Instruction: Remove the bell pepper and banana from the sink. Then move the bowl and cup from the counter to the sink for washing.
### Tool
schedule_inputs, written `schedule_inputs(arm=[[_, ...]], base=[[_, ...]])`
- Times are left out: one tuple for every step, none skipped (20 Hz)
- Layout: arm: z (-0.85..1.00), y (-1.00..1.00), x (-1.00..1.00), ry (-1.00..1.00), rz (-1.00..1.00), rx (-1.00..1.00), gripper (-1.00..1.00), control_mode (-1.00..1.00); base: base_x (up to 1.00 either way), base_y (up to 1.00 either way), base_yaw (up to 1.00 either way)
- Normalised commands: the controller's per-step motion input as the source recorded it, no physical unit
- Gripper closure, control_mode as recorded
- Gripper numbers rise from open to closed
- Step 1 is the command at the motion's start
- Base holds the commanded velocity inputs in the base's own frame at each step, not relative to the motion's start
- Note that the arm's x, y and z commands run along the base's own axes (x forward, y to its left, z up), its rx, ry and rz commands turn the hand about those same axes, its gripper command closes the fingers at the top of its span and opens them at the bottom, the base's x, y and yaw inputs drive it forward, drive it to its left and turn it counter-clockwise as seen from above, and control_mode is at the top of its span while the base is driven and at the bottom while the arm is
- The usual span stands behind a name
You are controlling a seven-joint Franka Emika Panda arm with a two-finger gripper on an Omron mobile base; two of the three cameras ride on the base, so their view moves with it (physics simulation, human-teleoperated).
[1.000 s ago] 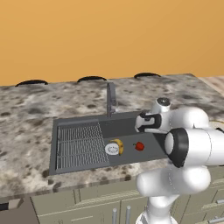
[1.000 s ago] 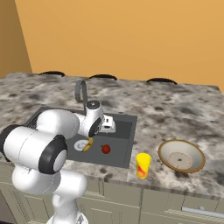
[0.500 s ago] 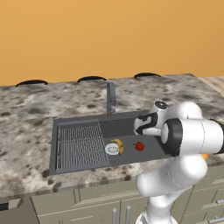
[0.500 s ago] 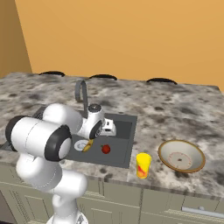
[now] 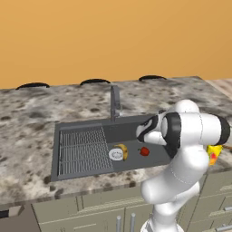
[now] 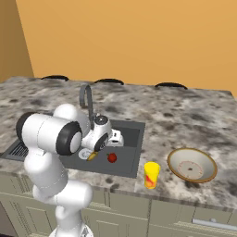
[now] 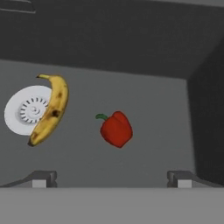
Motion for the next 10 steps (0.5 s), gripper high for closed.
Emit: schedule_inputs(arm=[[-0.18,-0.08,0.10,0.00,0.00,0.00,-1.00,-1.00],[-0.16,-0.08,0.00,0.00,0.00,0.00,-1.00,-1.00],[-0.16,-0.05,0.00,0.02,0.00,0.00,-1.00,-1.00],[-0.16,-0.02,0.00,0.04,0.00,0.00,-1.00,-1.00],[-0.18,0.00,0.00,0.05,0.00,0.00,-1.00,-1.00],[-0.20,0.00,0.04,0.02,0.00,0.00,-1.00,-1.00],[-0.22,0.00,0.07,0.00,0.00,0.00,-1.00,-1.00],[-0.23,-0.02,0.10,0.00,0.00,-0.01,-1.00,-1.00],[-0.25,-0.01,0.09,0.00,0.00,-0.01,-1.00,-1.00],[-0.25,0.00,0.11,0.00,0.00,-0.01,-1.00,-1.00]], base=[[0.00,0.00,0.00],[0.00,0.00,0.00],[0.00,0.00,0.00],[0.00,0.00,0.00],[0.00,0.00,0.00],[0.00,0.00,0.00],[0.00,0.00,0.00],[0.00,0.00,0.00],[0.00,0.00,0.00],[0.00,0.00,0.00]])
